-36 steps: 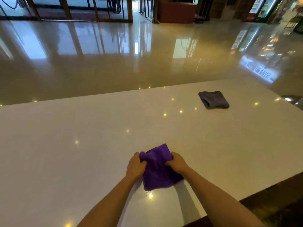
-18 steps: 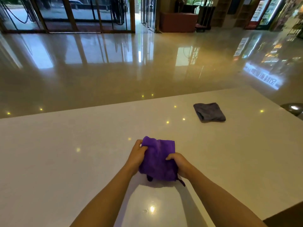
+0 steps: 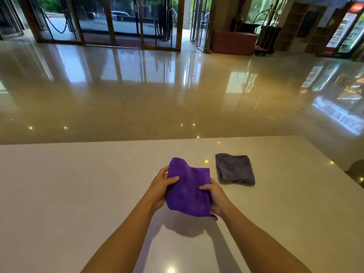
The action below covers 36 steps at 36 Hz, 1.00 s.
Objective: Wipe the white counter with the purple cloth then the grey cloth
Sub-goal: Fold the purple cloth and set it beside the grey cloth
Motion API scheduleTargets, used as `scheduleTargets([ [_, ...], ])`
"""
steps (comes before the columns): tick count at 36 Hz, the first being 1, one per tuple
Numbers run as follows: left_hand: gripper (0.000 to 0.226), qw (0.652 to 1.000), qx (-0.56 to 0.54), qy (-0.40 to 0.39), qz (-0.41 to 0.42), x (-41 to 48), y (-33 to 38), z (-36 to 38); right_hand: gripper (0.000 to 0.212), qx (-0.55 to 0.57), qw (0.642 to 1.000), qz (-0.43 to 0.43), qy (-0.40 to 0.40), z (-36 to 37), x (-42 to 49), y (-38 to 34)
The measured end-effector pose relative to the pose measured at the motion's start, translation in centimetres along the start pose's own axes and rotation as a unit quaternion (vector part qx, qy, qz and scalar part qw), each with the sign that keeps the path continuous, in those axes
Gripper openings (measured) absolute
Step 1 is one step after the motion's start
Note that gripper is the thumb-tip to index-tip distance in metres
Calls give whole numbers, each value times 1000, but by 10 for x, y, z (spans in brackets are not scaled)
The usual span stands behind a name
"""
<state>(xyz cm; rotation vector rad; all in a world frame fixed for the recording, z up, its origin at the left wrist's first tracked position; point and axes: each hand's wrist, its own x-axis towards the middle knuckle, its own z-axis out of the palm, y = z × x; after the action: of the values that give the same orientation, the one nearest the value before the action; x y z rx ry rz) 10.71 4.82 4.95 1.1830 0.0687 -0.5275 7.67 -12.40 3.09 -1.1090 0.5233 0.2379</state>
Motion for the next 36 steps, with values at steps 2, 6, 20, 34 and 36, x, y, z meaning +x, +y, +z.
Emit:
scheduleTargets([
  [2, 64, 998, 55, 6, 1, 19, 0, 5, 37, -69, 997, -28, 37, -10, 15, -16],
  [6, 88, 989, 147, 13, 15, 55, 0, 17, 59, -206, 971, -99, 70, -25, 46, -43],
  [20, 46, 869, 489, 57, 51, 163, -32, 27, 34, -505, 841, -191, 46, -51, 154, -62],
  [34, 70, 846, 498, 183, -58, 198, -52, 31, 74, -572, 815, -90, -9, -75, 180, -62],
  [36, 86, 812, 555, 176, -36, 196, -50, 35, 71, -544, 831, -115, 18, -80, 177, -68],
])
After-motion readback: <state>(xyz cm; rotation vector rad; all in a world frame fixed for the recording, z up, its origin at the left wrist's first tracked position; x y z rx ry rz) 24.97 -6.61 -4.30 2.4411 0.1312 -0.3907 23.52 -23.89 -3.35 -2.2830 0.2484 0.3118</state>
